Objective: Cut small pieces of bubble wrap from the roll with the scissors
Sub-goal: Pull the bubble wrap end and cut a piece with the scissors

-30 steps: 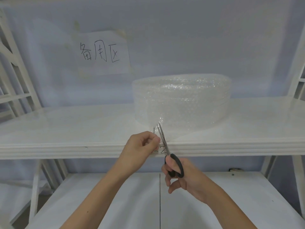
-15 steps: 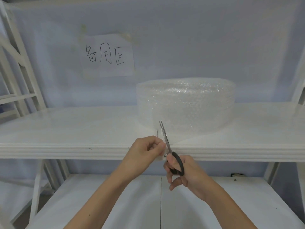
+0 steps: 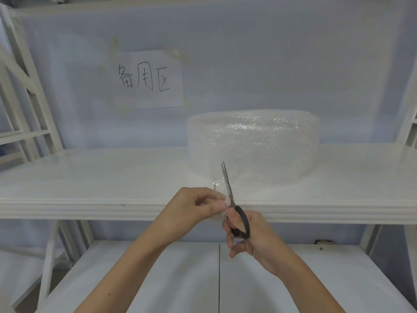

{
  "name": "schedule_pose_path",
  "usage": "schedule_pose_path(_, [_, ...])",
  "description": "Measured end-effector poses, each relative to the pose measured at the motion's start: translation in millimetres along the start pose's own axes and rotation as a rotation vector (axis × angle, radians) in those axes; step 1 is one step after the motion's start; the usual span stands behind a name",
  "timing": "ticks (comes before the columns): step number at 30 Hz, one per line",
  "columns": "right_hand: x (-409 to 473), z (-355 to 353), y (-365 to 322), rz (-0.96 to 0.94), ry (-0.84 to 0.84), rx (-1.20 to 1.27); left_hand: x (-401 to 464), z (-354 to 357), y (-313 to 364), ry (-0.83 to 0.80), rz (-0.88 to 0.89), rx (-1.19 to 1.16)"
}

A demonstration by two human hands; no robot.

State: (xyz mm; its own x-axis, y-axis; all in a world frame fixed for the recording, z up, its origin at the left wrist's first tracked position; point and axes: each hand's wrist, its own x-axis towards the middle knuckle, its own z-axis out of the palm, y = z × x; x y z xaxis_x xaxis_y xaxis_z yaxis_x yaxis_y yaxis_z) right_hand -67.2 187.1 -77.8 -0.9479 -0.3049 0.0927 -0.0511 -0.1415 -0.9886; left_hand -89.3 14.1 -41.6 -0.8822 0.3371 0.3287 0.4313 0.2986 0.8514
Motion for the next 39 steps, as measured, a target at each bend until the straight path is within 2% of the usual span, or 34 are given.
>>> schedule_pose_path(7, [-1,2,1,0.009,0.022,0.0,11,-1,7,0.169,-0.115,-0.255])
schedule_pose_path(21, [-1,-2,-18,0.015,-0.045,-0.055,20,13,12,0.14,-0.028,-0.165])
schedule_pose_path(28, [2,2,-27,0.006,0.013,-0.106,19,12,12,0.14,0.006,-0.156])
schedule_pose_path(39, [0,3,-29,-0.003,0.004,-0.101,20,6,13,0.115,0.018,-0.153])
